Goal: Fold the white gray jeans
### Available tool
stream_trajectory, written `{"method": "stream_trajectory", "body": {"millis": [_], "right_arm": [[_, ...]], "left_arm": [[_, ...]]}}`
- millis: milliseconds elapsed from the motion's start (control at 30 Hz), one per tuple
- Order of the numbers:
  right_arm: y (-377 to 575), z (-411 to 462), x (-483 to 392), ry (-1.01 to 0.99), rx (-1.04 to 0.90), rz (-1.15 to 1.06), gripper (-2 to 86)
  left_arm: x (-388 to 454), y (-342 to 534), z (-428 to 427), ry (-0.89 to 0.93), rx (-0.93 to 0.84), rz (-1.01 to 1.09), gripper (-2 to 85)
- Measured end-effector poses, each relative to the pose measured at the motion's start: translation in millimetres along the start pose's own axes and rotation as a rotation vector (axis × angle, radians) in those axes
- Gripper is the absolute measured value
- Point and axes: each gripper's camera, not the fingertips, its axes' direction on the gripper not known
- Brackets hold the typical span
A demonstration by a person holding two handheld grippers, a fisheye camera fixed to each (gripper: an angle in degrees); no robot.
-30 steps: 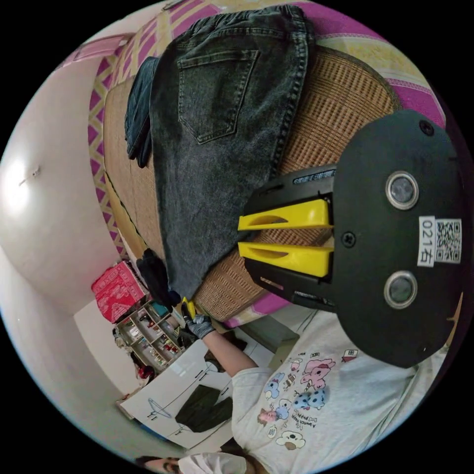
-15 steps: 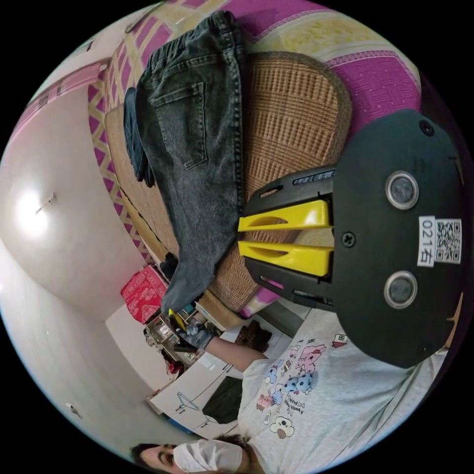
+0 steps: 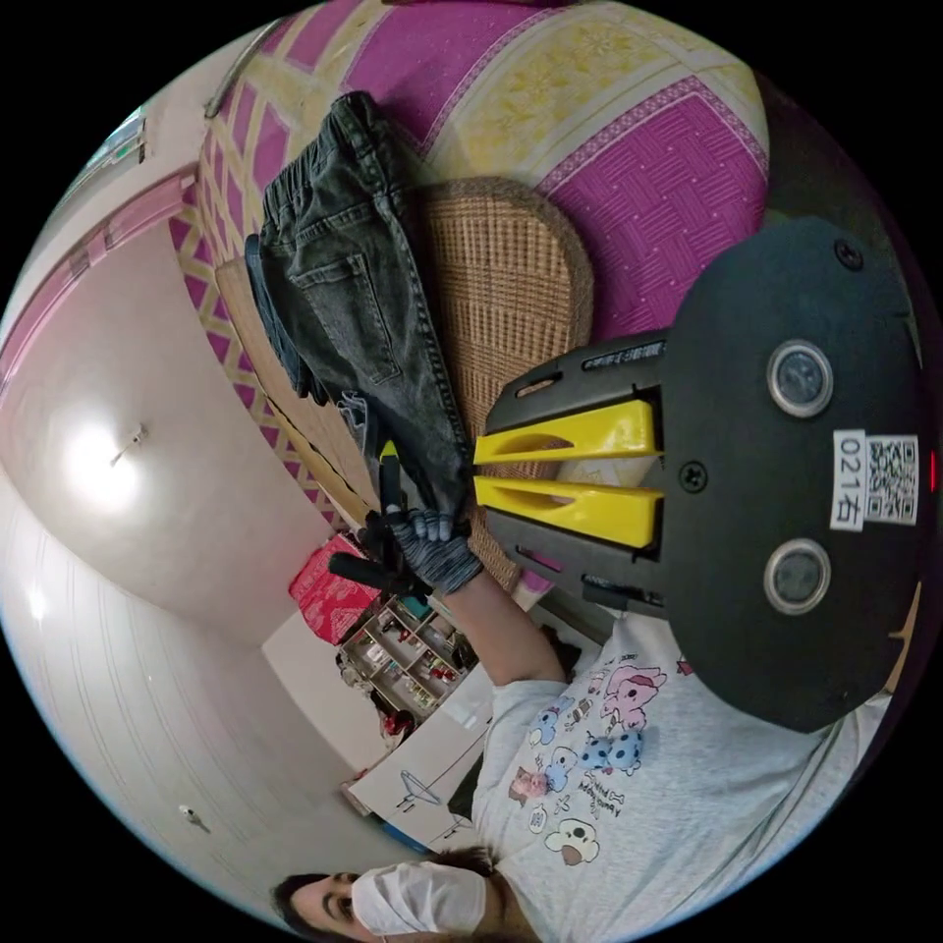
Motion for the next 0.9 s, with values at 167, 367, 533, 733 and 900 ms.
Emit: {"method": "stream_trajectory", "body": {"millis": [167,367,533,733,900], "right_arm": [[-9,-28,33,0.066,0.087,0.102,5.4],[-17,-91,114,0.175,0.39,0.505,10.6],[-38,-94,172,0.161,0.395,0.672,14.6],[-72,-69,191,0.138,0.383,0.721,16.0],[-97,-39,215,0.036,0.396,0.783,13.2]], "left_arm": [[20,10,21,-0.017,0.011,0.037,-0.1],[10,39,40,0.197,0.05,0.042,3.7],[15,72,21,0.228,0.11,0.097,-0.1],[7,107,-11,0.23,0.183,0.08,-0.9],[-6,131,-31,0.237,0.218,0.048,-0.9]]}}
